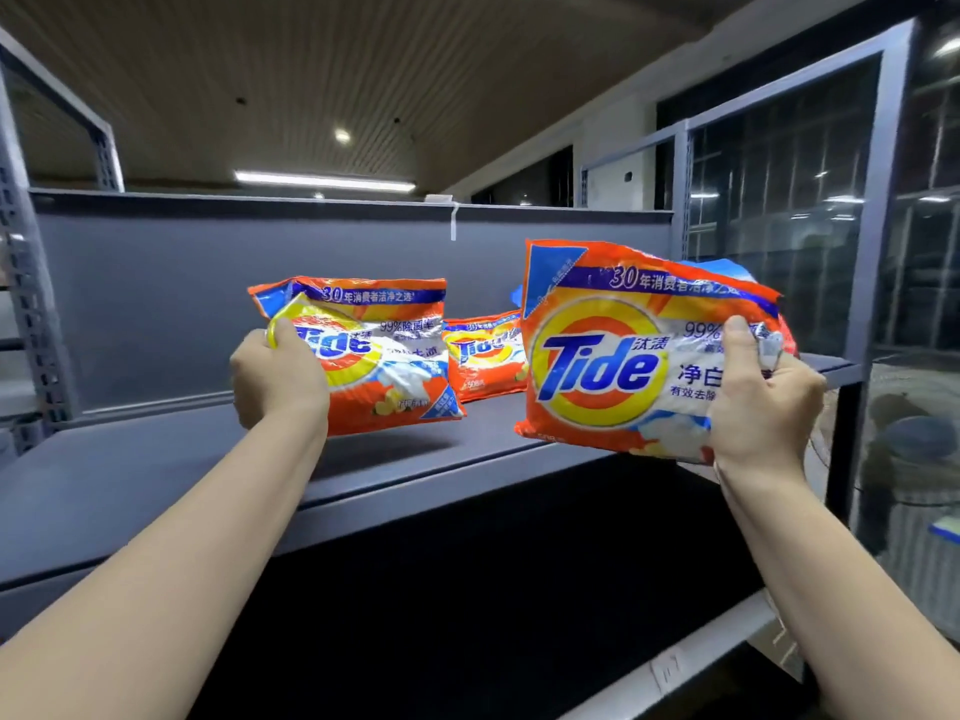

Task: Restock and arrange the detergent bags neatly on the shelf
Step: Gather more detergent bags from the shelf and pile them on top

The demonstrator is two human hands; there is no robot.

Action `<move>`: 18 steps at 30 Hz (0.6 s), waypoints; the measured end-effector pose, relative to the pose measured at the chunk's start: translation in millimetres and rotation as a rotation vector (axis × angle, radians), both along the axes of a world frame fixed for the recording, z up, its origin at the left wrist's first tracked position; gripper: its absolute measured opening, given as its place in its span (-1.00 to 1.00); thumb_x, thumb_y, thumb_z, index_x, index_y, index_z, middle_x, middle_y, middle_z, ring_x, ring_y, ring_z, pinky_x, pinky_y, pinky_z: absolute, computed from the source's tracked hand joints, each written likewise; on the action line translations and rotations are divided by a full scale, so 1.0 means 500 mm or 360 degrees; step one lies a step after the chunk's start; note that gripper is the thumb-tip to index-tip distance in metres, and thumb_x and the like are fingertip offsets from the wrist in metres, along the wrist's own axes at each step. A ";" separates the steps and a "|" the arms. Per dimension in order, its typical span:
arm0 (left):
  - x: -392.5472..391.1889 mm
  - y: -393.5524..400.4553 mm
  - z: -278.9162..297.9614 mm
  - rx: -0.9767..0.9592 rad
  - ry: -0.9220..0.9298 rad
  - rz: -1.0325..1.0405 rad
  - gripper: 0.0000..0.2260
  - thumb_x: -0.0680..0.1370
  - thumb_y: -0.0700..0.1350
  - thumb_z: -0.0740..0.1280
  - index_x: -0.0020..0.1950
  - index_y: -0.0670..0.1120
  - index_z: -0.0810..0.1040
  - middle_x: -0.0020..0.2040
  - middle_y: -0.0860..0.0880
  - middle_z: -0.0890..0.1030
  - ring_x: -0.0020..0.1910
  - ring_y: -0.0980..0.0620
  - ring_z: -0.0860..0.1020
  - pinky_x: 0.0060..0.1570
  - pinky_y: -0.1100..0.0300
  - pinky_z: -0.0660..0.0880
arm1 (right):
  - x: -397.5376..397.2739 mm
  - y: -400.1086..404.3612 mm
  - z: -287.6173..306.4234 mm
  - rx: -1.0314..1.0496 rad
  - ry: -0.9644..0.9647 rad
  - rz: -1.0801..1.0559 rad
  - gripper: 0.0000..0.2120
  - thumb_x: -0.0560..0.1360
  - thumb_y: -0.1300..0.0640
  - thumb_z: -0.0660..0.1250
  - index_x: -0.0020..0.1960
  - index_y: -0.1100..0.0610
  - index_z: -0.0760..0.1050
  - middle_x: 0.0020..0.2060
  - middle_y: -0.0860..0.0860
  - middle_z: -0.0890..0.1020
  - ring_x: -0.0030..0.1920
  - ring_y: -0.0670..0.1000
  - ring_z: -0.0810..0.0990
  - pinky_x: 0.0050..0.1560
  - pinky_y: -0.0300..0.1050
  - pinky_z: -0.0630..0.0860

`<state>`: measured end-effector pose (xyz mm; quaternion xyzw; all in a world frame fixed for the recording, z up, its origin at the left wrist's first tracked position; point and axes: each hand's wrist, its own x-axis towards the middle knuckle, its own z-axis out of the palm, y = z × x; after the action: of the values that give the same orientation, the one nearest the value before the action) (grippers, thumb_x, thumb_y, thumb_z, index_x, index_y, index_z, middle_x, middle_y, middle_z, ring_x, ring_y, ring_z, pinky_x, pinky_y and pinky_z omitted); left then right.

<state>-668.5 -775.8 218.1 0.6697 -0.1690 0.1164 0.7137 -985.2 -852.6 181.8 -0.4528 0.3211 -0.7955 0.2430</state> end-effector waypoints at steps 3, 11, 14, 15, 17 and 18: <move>0.019 -0.088 0.013 0.0261 -0.0101 -0.0031 -0.68 0.62 -0.02 0.07 0.09 -0.21 0.49 0.13 -0.24 0.56 0.10 -0.26 0.50 0.06 -0.01 0.42 | 0.015 -0.059 0.018 0.0009 0.0004 0.0011 -0.72 0.55 -0.09 0.28 -0.19 0.09 0.54 -0.24 -0.04 0.66 -0.33 -0.21 0.64 -0.34 -0.27 0.55; 0.068 -0.214 -0.045 0.1773 -0.0508 -0.0691 -0.29 0.39 0.39 0.08 0.45 0.07 0.31 0.48 -0.05 0.28 0.46 -0.19 0.17 0.45 -0.08 0.07 | 0.125 -0.202 0.042 0.0181 0.0078 0.0134 -0.62 0.49 -0.13 0.26 -0.37 0.10 0.46 -0.43 -0.10 0.57 -0.33 -0.01 0.60 -0.14 0.12 0.61; 0.066 -0.188 -0.036 0.1777 -0.0597 -0.0931 -0.23 0.25 0.53 0.11 0.37 0.19 0.40 0.43 0.09 0.34 0.44 -0.08 0.22 0.43 -0.01 0.13 | 0.182 -0.244 0.073 0.0195 0.0093 0.0234 -0.70 0.53 -0.09 0.25 -0.19 0.13 0.54 -0.35 -0.04 0.50 -0.22 0.07 0.50 -0.04 0.14 0.53; 0.063 -0.180 -0.036 0.1777 -0.0665 -0.0988 -0.24 0.25 0.53 0.18 0.36 0.20 0.39 0.43 0.12 0.33 0.44 -0.05 0.23 0.43 0.02 0.15 | 0.203 -0.262 0.088 0.0218 0.0097 0.0242 -0.71 0.56 -0.05 0.24 -0.15 0.17 0.51 -0.32 -0.02 0.48 -0.19 0.06 0.46 -0.06 0.06 0.48; 0.058 -0.170 -0.035 0.1819 -0.0765 -0.1000 -0.25 0.26 0.49 0.28 0.38 0.20 0.36 0.43 0.10 0.31 0.44 -0.03 0.22 0.41 0.07 0.17 | 0.253 -0.303 0.119 0.0323 0.0074 0.0305 -0.70 0.58 -0.03 0.22 -0.15 0.21 0.43 -0.25 0.07 0.47 -0.15 0.07 0.41 -0.12 -0.08 0.34; 0.064 -0.171 -0.036 0.1829 -0.0764 -0.0983 -0.24 0.27 0.47 0.30 0.40 0.19 0.34 0.44 0.08 0.31 0.44 -0.04 0.21 0.41 0.07 0.17 | 0.280 -0.326 0.133 0.0387 0.0061 0.0362 -0.68 0.58 -0.03 0.22 -0.14 0.22 0.43 -0.19 0.10 0.48 -0.13 0.07 0.40 -0.11 -0.12 0.31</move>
<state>-636.6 -861.4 199.9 0.8184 -0.5397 -0.0551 0.1893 -845.0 -1015.4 248.2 -0.4685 0.3663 -0.7094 0.3784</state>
